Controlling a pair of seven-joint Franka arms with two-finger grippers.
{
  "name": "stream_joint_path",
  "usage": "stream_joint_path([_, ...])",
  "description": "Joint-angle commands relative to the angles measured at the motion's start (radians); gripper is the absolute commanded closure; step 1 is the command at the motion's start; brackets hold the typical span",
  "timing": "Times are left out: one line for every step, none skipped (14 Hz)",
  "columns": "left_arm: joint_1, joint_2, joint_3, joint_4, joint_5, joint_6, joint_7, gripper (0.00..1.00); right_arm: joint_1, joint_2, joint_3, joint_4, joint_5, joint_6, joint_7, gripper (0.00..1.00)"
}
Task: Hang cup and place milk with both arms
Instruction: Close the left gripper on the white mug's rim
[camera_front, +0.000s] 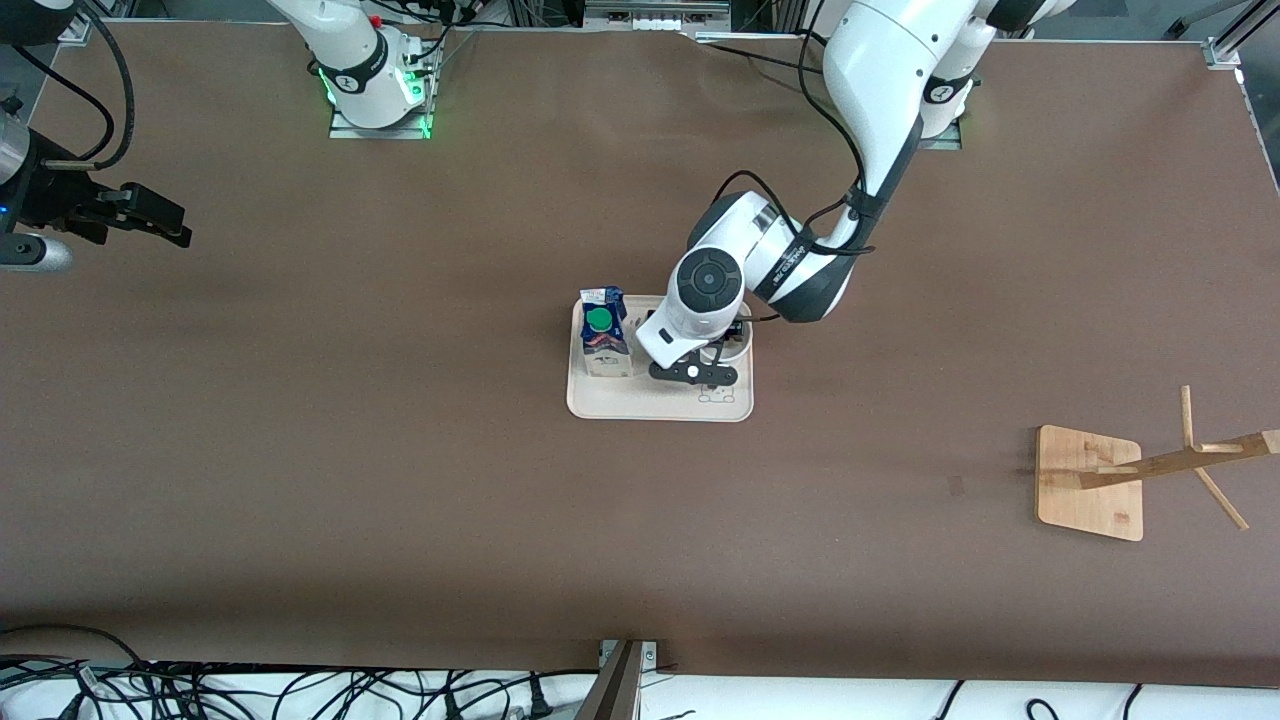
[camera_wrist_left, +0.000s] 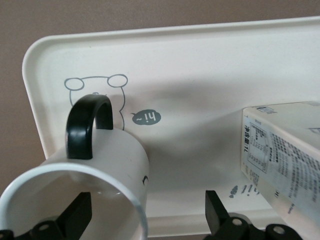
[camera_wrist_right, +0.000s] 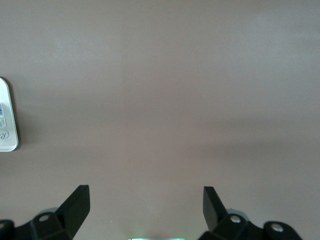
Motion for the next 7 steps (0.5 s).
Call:
stream_joint_path([-0.005,0.017,0.004,0.017,0.028,0.006,-0.009,0.00,-0.006,-0.004,0.004,0.004,-0.002,-0.010,0.005,0.00])
stream_joint_path([-0.005,0.020,0.004,0.015,0.028,0.003,-0.012,0.13,-0.006,-0.004,0.004,0.004,-0.002,-0.010,0.003,0.00])
stream_joint_path([-0.003,0.020,0.002,0.010,0.028,-0.003,-0.014,0.68,-0.006,-0.004,0.004,0.004,-0.002,-0.010,0.003,0.00])
stream_joint_path([-0.003,0.019,0.004,0.006,0.028,-0.004,-0.018,0.91,-0.006,-0.004,0.004,0.004,-0.002,-0.010,0.003,0.00])
stream_joint_path([-0.003,0.014,0.004,0.004,0.028,-0.009,-0.020,1.00,-0.006,-0.004,0.003,0.004,-0.002,-0.010,0.003,0.00])
stream_joint_path([-0.002,0.009,0.004,0.004,0.028,-0.011,-0.018,1.00,-0.006,-0.004,0.003,0.004,-0.002,-0.010,0.003,0.00])
stream_joint_path([-0.002,0.008,0.002,0.007,0.028,-0.017,-0.018,1.00,-0.006,-0.004,0.003,0.004,-0.002,-0.010,0.001,0.00])
